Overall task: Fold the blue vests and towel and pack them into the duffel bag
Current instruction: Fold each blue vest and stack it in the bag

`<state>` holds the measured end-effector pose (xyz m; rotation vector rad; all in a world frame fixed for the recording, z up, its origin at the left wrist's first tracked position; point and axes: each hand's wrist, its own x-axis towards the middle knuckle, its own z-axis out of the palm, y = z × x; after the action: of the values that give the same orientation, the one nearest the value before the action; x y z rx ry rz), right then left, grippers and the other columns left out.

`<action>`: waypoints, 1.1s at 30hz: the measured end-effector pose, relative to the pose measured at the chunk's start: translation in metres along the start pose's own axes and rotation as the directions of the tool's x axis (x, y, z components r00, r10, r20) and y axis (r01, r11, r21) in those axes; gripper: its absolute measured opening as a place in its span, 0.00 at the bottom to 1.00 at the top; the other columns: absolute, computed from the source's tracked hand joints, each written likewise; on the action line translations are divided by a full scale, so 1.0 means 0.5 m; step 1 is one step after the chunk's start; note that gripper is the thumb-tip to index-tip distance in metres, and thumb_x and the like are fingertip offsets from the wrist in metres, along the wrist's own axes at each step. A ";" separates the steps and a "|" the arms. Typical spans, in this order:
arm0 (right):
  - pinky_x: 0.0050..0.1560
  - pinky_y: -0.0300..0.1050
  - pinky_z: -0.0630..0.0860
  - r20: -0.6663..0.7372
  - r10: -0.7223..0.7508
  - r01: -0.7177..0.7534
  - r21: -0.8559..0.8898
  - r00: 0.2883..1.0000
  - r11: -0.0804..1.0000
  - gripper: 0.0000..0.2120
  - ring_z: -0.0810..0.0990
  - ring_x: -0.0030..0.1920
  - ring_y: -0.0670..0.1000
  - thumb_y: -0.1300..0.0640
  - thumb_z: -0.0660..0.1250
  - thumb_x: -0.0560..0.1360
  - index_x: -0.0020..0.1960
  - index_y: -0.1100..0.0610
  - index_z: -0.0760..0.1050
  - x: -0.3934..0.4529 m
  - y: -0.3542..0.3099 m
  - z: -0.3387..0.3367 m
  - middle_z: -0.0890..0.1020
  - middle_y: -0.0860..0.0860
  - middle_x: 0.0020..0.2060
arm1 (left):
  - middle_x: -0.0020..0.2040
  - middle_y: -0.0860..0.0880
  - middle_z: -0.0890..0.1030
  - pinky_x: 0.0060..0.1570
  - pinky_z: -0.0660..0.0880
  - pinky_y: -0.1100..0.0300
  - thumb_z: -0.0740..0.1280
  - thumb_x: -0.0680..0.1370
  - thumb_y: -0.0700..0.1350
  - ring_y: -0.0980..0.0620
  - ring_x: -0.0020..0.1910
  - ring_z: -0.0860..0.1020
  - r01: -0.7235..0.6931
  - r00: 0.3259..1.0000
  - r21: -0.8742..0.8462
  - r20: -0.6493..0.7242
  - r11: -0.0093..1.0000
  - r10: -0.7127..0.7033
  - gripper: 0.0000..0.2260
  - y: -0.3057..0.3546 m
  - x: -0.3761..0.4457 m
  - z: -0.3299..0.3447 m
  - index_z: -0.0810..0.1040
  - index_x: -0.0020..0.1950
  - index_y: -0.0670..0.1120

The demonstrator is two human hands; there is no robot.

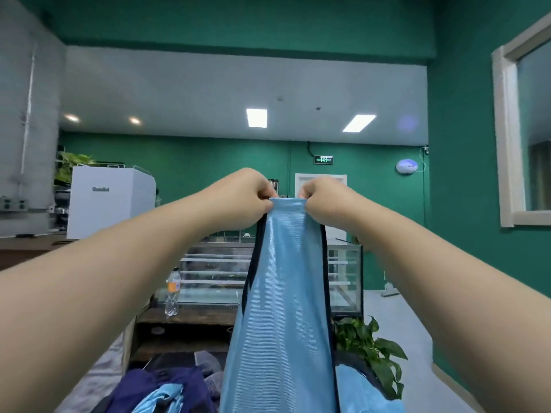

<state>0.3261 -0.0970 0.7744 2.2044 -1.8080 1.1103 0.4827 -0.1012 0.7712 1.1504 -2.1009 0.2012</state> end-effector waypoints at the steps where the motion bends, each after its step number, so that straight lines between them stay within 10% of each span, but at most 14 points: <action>1: 0.29 0.41 0.61 0.025 0.017 -0.018 0.046 1.000 0.999 0.11 0.66 0.33 0.51 0.68 0.53 0.76 0.41 0.59 0.71 0.001 -0.001 0.007 0.71 0.53 0.34 | 0.33 0.52 0.76 0.28 0.63 0.62 0.62 0.79 0.42 0.55 0.28 0.67 0.012 1.000 0.004 0.015 1.000 -0.012 0.12 -0.008 -0.002 0.005 0.77 0.37 0.51; 6: 0.43 0.47 0.66 0.143 0.118 -0.165 0.385 0.983 0.908 0.07 0.69 0.39 0.53 0.59 0.58 0.76 0.40 0.58 0.70 0.001 0.009 0.043 0.72 0.57 0.38 | 0.45 0.38 0.80 0.36 0.64 0.59 0.61 0.80 0.43 0.49 0.36 0.69 0.047 0.997 -0.032 0.064 0.998 -0.045 0.09 -0.045 -0.006 0.032 0.80 0.46 0.43; 14: 0.45 0.47 0.80 0.090 0.031 -0.071 0.491 0.995 0.868 0.08 0.80 0.39 0.52 0.56 0.69 0.76 0.49 0.60 0.82 0.011 0.037 0.081 0.85 0.58 0.46 | 0.35 0.45 0.76 0.33 0.65 0.56 0.66 0.77 0.49 0.48 0.32 0.69 -0.004 0.999 -0.012 -0.044 1.000 0.003 0.11 -0.080 0.001 0.081 0.76 0.37 0.46; 17: 0.37 0.39 0.78 0.039 0.034 -0.050 0.569 0.999 0.821 0.09 0.80 0.37 0.50 0.54 0.68 0.77 0.50 0.59 0.82 0.013 0.044 0.086 0.85 0.56 0.46 | 0.30 0.46 0.71 0.28 0.62 0.59 0.63 0.79 0.47 0.51 0.26 0.66 0.056 0.990 -0.360 -0.101 0.931 -0.098 0.12 -0.075 0.002 0.104 0.74 0.41 0.40; 22: 0.36 0.37 0.77 -0.077 0.048 0.012 0.636 0.996 0.771 0.07 0.80 0.36 0.48 0.54 0.67 0.78 0.46 0.55 0.81 0.025 0.060 0.111 0.84 0.51 0.40 | 0.31 0.46 0.74 0.19 0.58 0.68 0.60 0.81 0.43 0.55 0.18 0.60 0.213 0.972 -0.778 0.230 0.590 -0.048 0.07 -0.070 -0.009 0.151 0.72 0.51 0.39; 25: 0.47 0.45 0.79 -0.128 0.129 -0.016 0.649 0.983 0.760 0.09 0.82 0.44 0.52 0.52 0.66 0.78 0.51 0.56 0.81 0.039 0.100 0.120 0.84 0.51 0.43 | 0.29 0.48 0.76 0.19 0.56 0.68 0.63 0.80 0.42 0.57 0.17 0.60 0.315 0.888 -0.743 0.450 0.590 0.092 0.09 -0.076 -0.031 0.187 0.73 0.57 0.38; 29: 0.53 0.46 0.77 -0.184 0.279 -0.086 0.674 0.943 0.734 0.13 0.81 0.50 0.53 0.52 0.64 0.79 0.58 0.58 0.79 0.051 0.181 0.113 0.83 0.51 0.48 | 0.31 0.49 0.75 0.25 0.67 0.60 0.63 0.79 0.57 0.53 0.21 0.66 0.196 0.716 -0.360 0.688 0.912 0.118 0.14 -0.099 -0.088 0.241 0.74 0.48 0.46; 33: 0.51 0.44 0.74 -0.205 0.326 -0.135 0.621 0.923 0.772 0.13 0.80 0.52 0.52 0.52 0.64 0.79 0.59 0.57 0.79 0.045 0.256 0.108 0.82 0.51 0.51 | 0.40 0.58 0.77 0.44 0.75 0.59 0.52 0.72 0.72 0.60 0.38 0.75 -0.150 0.835 -0.042 0.529 0.988 0.149 0.23 -0.158 -0.092 0.259 0.72 0.42 0.54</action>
<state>0.2399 -0.1799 0.7004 1.9167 -1.7928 2.2062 0.4933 -0.1749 0.6313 1.1311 -2.6843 -0.0577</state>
